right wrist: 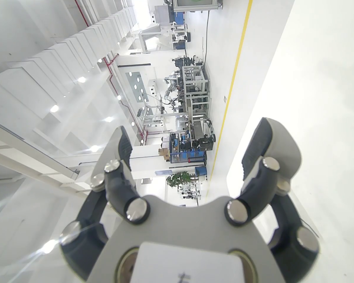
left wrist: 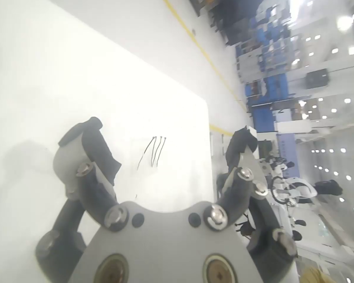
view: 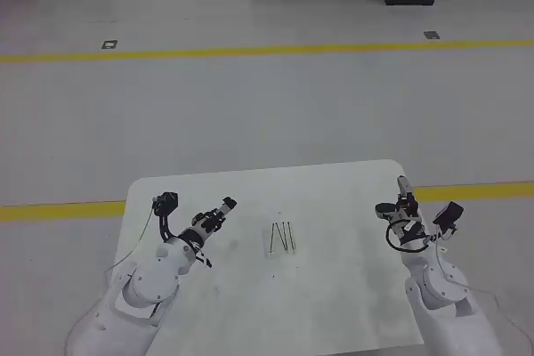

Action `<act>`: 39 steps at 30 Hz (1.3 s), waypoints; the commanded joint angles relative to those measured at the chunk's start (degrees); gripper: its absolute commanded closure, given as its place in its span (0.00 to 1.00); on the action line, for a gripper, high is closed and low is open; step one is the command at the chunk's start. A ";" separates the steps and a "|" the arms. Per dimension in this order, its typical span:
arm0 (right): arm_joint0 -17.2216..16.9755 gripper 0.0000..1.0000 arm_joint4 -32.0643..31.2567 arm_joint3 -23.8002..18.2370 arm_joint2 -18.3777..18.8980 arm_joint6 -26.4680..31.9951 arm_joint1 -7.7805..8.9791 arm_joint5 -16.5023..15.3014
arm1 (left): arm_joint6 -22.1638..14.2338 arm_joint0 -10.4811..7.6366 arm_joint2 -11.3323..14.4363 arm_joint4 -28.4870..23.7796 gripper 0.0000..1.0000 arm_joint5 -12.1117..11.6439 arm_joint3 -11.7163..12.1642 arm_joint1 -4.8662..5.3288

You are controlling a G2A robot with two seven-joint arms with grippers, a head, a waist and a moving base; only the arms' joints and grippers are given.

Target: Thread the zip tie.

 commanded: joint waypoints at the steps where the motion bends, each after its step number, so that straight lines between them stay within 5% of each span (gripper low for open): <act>1: 0.00 0.00 0.00 0.00 0.00 0.00 0.00 0.00 | 0.15 0.02 0.02 -0.03 0.00 -2.67 0.02 0.00; 13: 0.00 0.00 0.00 0.00 0.00 0.00 0.00 0.00 | 0.15 0.02 0.02 -0.03 0.00 -2.67 0.02 0.00; 18: 0.00 0.00 0.00 0.00 0.00 0.00 0.00 0.00 | -4.21 -3.11 6.07 9.18 0.00 -2.67 -1.84 -0.39; 24: 0.00 0.00 0.00 0.00 0.00 0.00 0.00 0.00 | -12.46 -7.37 12.29 19.09 0.00 -2.67 0.98 -2.63; 29: 0.00 0.00 0.00 0.00 0.00 0.00 0.00 0.00 | -15.61 -9.76 13.95 23.50 0.00 -2.67 6.34 -6.67; 37: 0.00 0.00 0.00 0.00 0.00 0.00 0.00 0.00 | -15.61 -9.76 13.95 23.50 0.00 -2.67 6.34 -6.67; 39: 0.00 0.00 0.00 0.00 0.00 0.00 0.00 0.00 | -17.44 -10.43 15.88 24.94 0.00 -4.01 6.76 -6.75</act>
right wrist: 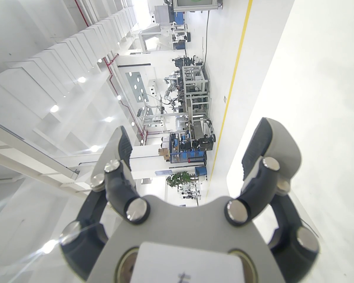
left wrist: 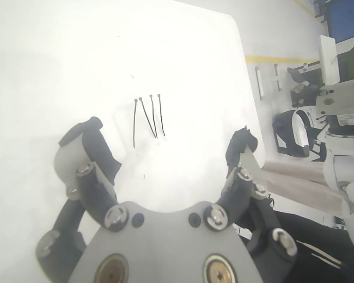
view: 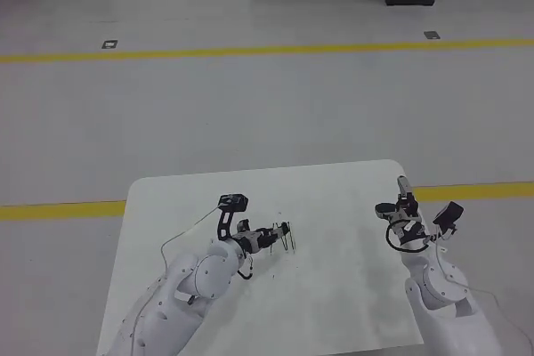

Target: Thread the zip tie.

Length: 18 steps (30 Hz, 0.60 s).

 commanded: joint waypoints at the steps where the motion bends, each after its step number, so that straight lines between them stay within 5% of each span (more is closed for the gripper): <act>1: 0.00 0.00 0.00 0.00 0.00 0.00 0.00 0.00 | -2.11 -1.32 2.43 0.96 0.00 -0.68 0.21 -0.29; 6: 0.00 0.00 0.00 0.00 0.00 0.00 0.00 0.00 | -5.21 -6.61 6.97 2.03 0.00 0.40 3.69 -2.00; 11: 0.00 0.00 0.00 0.00 0.00 0.00 0.00 0.00 | -8.82 -11.66 9.73 3.04 0.00 0.40 9.92 -5.12; 14: 0.00 0.00 0.00 0.00 0.00 0.00 0.00 0.00 | -9.11 -13.79 9.45 6.19 0.00 0.40 15.87 -7.57; 18: 0.00 0.00 0.00 0.00 0.00 0.00 0.00 0.00 | -8.53 -14.33 9.71 9.33 0.00 0.40 16.90 -8.58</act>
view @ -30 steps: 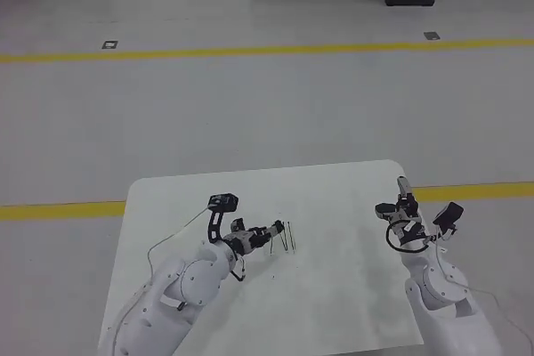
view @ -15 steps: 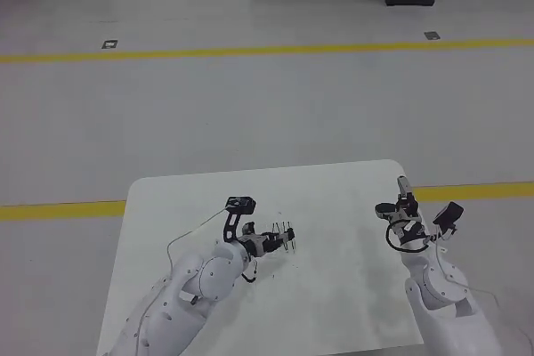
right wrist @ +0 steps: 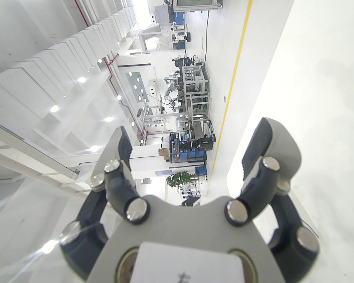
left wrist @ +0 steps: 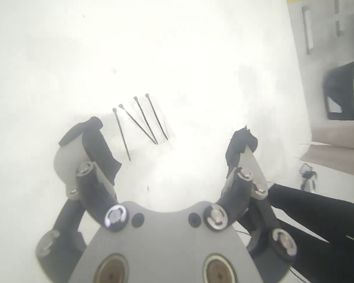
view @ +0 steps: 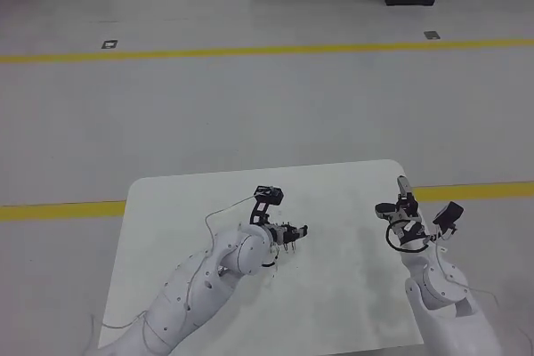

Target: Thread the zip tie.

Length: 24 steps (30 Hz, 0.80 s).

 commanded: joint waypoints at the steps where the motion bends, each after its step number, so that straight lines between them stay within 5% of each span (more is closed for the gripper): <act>1: 0.00 0.00 0.00 0.00 0.00 0.00 0.00 0.00 | -0.02 0.06 -0.01 -1.05 0.00 0.00 -0.15 0.09; 8: 0.00 0.00 0.00 0.00 0.00 0.00 0.00 0.00 | -0.12 0.01 0.45 -0.32 0.00 -0.22 0.01 0.08; 14: 0.00 0.00 0.00 0.00 0.00 0.00 0.00 0.00 | -7.12 -3.28 1.84 2.61 0.00 0.00 5.59 -1.86; 24: 0.00 0.00 0.00 0.00 0.00 0.00 0.00 0.00 | -6.31 -3.32 1.63 3.29 0.00 0.00 6.05 -2.25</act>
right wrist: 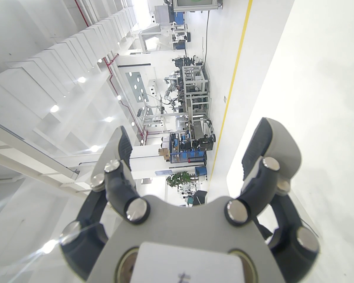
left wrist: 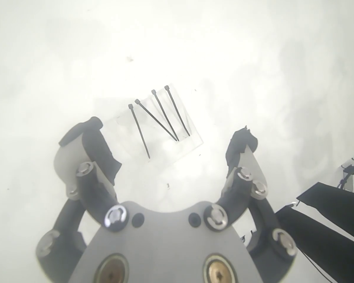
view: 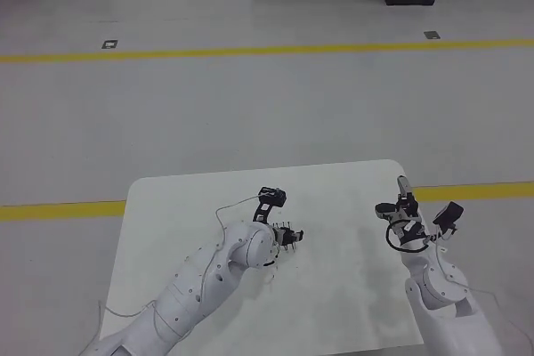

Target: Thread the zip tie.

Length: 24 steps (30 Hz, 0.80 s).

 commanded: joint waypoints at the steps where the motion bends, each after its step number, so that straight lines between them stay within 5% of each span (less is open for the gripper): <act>1: 0.00 0.00 0.00 0.00 0.00 0.00 0.00 0.00 | 0.56 0.35 -0.23 -0.61 0.00 0.00 0.27 -0.20; 6: 0.00 0.00 0.00 0.00 0.00 0.00 0.00 0.00 | -2.04 -0.44 -2.08 -3.11 0.00 0.00 1.85 -1.42; 19: 0.00 0.00 0.00 0.00 0.00 0.00 0.00 0.00 | -0.36 0.06 -1.37 -3.04 0.00 0.00 1.66 -1.81; 24: 0.00 0.00 0.00 0.00 0.00 0.00 0.00 0.00 | -1.59 -0.28 -1.17 -1.94 0.35 0.00 1.79 -2.50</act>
